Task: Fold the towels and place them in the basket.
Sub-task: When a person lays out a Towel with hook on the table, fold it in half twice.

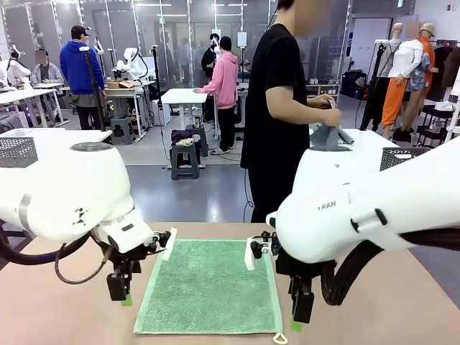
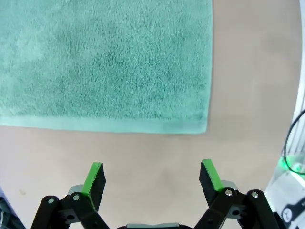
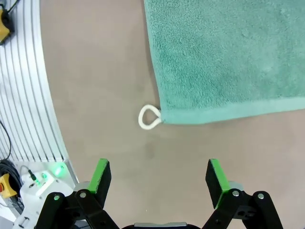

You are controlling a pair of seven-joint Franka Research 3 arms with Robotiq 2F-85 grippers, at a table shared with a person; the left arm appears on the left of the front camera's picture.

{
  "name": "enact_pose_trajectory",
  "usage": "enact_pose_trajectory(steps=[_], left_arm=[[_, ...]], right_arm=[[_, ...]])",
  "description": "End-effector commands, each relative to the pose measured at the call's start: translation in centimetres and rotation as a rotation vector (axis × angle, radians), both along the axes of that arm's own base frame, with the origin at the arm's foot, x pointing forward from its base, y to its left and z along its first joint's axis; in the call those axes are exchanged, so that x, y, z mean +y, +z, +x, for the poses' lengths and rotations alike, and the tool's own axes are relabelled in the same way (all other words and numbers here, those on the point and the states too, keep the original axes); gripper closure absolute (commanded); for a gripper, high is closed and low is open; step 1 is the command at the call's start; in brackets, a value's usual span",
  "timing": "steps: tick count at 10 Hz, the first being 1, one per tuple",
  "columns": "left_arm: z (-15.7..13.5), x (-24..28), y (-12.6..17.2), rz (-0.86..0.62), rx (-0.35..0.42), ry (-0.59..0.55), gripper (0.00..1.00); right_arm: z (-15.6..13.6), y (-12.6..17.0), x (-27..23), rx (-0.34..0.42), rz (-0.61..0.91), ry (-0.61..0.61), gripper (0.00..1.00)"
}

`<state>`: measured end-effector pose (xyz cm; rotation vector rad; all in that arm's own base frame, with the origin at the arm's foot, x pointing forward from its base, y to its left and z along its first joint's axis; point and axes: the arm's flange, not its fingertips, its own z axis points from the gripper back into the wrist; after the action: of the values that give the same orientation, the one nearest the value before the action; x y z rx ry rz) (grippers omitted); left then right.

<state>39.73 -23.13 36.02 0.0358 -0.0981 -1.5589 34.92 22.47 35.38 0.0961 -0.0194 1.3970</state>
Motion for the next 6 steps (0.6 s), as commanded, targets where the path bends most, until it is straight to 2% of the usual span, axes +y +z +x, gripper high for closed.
enact_pose_trajectory(steps=[1,4,6], left_arm=[[-1.0,-0.8,-1.3,0.000,-0.038,0.020,0.00],[-2.4,-1.5,-2.6,0.012,-0.025,0.014,0.00],[-2.5,-2.2,-2.5,0.033,-0.020,0.025,0.00]], right_arm=[[0.1,-1.4,2.0,-0.028,-0.044,-0.014,0.00],[-0.6,-2.0,3.1,-0.025,-0.073,0.015,0.00],[-0.4,-2.1,3.2,0.022,-0.061,0.030,0.00]])
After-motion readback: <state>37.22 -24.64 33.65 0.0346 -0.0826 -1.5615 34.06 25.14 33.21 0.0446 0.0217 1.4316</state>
